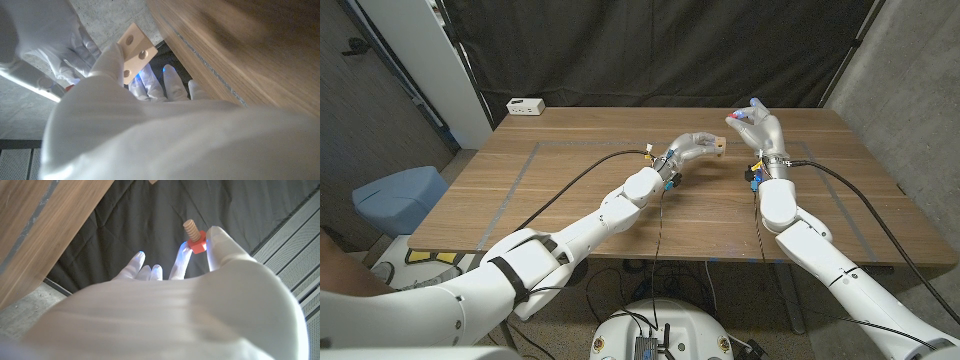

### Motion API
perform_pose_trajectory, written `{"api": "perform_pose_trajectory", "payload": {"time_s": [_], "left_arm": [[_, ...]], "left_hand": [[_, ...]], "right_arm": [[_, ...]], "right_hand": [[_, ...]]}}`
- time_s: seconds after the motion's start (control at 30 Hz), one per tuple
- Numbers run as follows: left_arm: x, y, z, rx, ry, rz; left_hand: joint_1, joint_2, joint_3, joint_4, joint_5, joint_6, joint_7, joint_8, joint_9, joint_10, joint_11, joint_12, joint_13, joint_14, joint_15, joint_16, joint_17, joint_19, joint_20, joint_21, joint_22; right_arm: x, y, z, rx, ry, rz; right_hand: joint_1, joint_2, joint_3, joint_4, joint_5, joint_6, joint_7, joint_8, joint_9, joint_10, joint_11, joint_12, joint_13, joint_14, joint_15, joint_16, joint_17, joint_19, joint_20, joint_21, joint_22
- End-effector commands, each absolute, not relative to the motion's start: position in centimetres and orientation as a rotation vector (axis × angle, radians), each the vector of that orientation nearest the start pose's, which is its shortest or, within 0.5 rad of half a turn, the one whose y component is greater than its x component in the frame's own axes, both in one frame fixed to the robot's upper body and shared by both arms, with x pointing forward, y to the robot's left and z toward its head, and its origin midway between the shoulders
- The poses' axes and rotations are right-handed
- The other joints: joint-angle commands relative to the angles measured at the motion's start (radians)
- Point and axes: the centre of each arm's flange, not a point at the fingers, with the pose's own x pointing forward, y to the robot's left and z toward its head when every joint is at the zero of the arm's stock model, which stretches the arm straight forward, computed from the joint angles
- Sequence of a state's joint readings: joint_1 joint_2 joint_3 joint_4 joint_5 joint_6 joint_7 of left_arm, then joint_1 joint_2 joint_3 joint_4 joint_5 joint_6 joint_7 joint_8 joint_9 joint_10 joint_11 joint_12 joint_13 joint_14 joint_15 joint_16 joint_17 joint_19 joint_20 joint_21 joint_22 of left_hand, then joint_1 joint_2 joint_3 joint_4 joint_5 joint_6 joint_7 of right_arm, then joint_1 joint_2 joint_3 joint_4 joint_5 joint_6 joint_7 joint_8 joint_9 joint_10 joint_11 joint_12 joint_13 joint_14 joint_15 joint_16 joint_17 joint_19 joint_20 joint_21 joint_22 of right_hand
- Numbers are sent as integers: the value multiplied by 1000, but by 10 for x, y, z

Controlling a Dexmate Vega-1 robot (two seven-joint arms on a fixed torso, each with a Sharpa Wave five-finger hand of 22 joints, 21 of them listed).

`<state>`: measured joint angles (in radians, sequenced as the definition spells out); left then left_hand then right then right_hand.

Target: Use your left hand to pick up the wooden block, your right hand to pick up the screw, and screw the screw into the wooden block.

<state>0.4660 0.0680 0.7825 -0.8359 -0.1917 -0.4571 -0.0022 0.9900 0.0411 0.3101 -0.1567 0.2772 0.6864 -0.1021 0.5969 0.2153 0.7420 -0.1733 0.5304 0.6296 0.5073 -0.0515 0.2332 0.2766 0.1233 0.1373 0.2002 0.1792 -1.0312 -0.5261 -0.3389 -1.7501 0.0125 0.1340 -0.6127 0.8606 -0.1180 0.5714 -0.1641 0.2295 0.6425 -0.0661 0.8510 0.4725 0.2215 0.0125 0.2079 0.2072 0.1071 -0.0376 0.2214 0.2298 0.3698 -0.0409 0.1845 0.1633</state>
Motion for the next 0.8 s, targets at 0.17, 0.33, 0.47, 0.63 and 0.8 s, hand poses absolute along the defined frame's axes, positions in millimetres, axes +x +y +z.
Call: {"api": "perform_pose_trajectory", "payload": {"time_s": [0.17,0.33,0.47,0.63,0.8], "left_arm": [[668,-10,1,381,-715,-556],[668,-11,2,387,-717,-559],[668,-13,2,392,-718,-560],[667,-15,2,403,-722,-566],[666,-15,3,418,-730,-561]], "left_hand": [[-6,6,-8,-2,-11,163,-17,66,0,77,-45,34,14,15,-94,10,1,1,-11,2,1],[-5,8,-9,0,-14,160,-18,64,-1,77,-45,33,13,15,-95,11,2,1,-11,2,1],[-4,14,-9,3,-17,148,-16,58,-2,64,-44,26,14,12,-92,11,5,0,-8,1,1],[1,12,-11,1,-19,157,-19,61,-3,68,-45,28,17,13,-94,12,4,-1,-11,1,1],[9,2,-13,-3,-30,185,-22,71,-4,90,-44,34,18,21,-98,12,0,0,-16,1,1]], "right_arm": [[561,-256,0,-290,-868,-300],[563,-256,-2,-283,-864,-302],[564,-254,-3,-280,-861,-298],[567,-252,-4,-282,-854,-288],[567,-253,-5,-288,-851,-286]], "right_hand": [[-6,6,4,4,7,-6,-1,5,1,3,-4,-3,1,6,-17,-2,4,1,-44,1,2],[-5,8,2,3,7,-7,0,6,-1,4,-3,-3,1,5,-17,-2,3,1,-43,1,2],[-4,9,0,3,7,-7,0,7,-2,5,-4,-2,1,5,-18,-2,2,1,-44,1,2],[-2,11,-2,3,8,-8,-2,8,-4,4,-4,-3,2,5,-18,-2,2,1,-44,1,2],[-2,14,-5,3,9,-14,-1,6,-8,3,-7,-4,2,5,-18,-2,1,1,-44,1,2]]}}
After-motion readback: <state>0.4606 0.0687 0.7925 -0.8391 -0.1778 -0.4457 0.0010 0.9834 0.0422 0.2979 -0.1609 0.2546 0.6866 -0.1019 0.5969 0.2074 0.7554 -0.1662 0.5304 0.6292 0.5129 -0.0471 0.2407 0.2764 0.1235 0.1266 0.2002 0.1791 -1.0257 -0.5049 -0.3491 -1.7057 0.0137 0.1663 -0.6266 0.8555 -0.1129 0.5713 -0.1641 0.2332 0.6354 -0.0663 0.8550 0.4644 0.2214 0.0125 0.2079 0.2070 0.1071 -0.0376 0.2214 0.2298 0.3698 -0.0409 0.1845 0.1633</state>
